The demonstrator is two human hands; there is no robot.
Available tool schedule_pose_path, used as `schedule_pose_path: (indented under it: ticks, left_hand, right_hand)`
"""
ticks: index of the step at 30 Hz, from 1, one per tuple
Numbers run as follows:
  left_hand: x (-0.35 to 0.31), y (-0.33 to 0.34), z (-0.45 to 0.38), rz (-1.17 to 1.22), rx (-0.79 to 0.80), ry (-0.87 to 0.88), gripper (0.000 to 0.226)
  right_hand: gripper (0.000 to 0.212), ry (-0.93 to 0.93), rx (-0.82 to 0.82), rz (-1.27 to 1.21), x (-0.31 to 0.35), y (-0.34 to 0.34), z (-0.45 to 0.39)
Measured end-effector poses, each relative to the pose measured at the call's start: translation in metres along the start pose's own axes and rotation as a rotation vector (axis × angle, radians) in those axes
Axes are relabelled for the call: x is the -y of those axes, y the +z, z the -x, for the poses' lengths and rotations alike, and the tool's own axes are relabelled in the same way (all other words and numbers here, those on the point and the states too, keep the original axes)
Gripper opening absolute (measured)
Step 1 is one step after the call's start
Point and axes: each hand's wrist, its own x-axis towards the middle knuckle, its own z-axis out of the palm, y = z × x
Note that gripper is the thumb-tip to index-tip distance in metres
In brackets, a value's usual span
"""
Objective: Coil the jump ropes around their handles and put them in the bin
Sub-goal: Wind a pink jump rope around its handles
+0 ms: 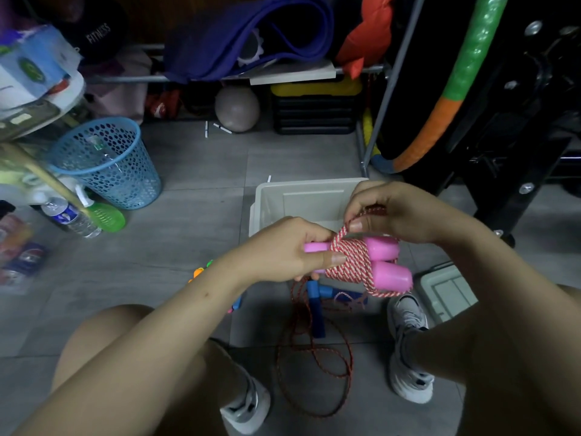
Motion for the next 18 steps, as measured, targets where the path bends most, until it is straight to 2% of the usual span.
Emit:
schedule_pose_path:
  ticks: [4, 7, 9, 15, 18]
  left_hand:
    - [0.0, -0.003, -0.001, -0.011, -0.005, -0.006, 0.021]
    - [0.0, -0.002, 0.001, 0.007, 0.002, -0.005, 0.011]
    - [0.0, 0.0, 0.002, 0.02, -0.009, -0.016, 0.03]
    - [0.007, 0.003, 0.003, 0.112, -0.002, -0.008, 0.077]
    - [0.01, 0.003, 0.005, 0.186, -0.04, 0.021, 0.078]
  right_hand:
    - [0.015, 0.026, -0.01, 0.046, -0.001, 0.009, -0.003]
    - [0.015, 0.107, 0.041, -0.161, 0.0, 0.01, -0.003]
    - [0.004, 0.128, 0.048, -0.365, -0.001, 0.01, -0.002]
    - [0.036, 0.144, -0.073, -0.53, -0.011, 0.021, -0.006]
    - [0.023, 0.161, -0.097, -0.546, -0.008, 0.017, -0.004]
